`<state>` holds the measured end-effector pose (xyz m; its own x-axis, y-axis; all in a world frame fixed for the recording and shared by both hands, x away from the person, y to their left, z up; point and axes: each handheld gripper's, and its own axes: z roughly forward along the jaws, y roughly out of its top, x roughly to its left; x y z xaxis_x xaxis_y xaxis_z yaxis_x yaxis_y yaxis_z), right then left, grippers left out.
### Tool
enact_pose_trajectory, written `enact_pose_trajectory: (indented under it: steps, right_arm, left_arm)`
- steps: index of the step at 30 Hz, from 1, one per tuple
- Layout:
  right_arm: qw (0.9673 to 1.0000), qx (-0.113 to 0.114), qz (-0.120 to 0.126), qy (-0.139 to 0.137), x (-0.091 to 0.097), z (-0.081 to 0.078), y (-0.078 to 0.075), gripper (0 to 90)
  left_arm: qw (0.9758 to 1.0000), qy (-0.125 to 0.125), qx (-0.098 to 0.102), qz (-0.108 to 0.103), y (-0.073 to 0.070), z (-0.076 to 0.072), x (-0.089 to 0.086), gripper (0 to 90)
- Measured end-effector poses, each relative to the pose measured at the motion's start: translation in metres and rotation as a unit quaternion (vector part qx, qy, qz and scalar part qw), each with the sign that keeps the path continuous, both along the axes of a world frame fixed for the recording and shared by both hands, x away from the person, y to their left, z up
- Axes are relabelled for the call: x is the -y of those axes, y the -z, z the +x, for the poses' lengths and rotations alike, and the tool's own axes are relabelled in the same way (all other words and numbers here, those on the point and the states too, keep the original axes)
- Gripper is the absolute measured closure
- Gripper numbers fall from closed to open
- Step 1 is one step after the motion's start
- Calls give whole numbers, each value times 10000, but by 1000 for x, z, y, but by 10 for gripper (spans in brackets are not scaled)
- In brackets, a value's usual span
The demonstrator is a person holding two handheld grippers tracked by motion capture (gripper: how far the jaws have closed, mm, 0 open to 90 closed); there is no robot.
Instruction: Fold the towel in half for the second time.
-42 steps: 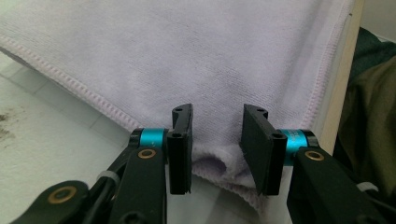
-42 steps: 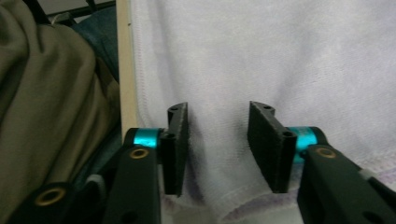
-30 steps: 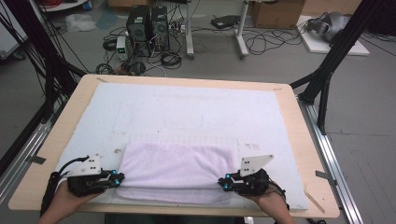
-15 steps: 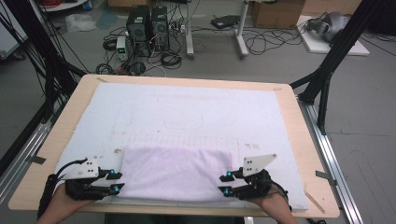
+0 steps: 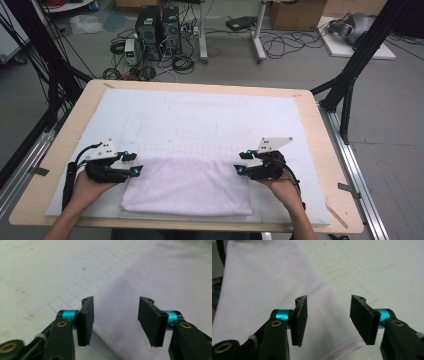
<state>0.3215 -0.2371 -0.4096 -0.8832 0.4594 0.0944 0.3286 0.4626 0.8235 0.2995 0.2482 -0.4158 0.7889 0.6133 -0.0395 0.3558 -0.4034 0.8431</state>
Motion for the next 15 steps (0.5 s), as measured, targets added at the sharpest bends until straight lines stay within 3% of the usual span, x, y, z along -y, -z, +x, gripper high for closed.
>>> enact_pose_trajectory:
  steps: [3, 7, 13, 15]
  right_arm:
    - [9999, -22, -48, 105, -1, 10, 5, 442]
    - [9993, -233, -132, 255, 3, 22, 16, 412]
    - [9975, -375, -441, 402, 8, 24, 30, 399]
    - [9970, -449, -496, 402, 9, 24, 34, 399]
  left_arm:
    - [9999, -79, -68, -41, 4, 10, 4, 441]
    - [9996, -206, -198, 85, 11, 23, 6, 441]
    - [9971, -343, -408, 551, 25, 30, 10, 421]
    - [9967, -341, -431, 604, 27, 30, 11, 419]
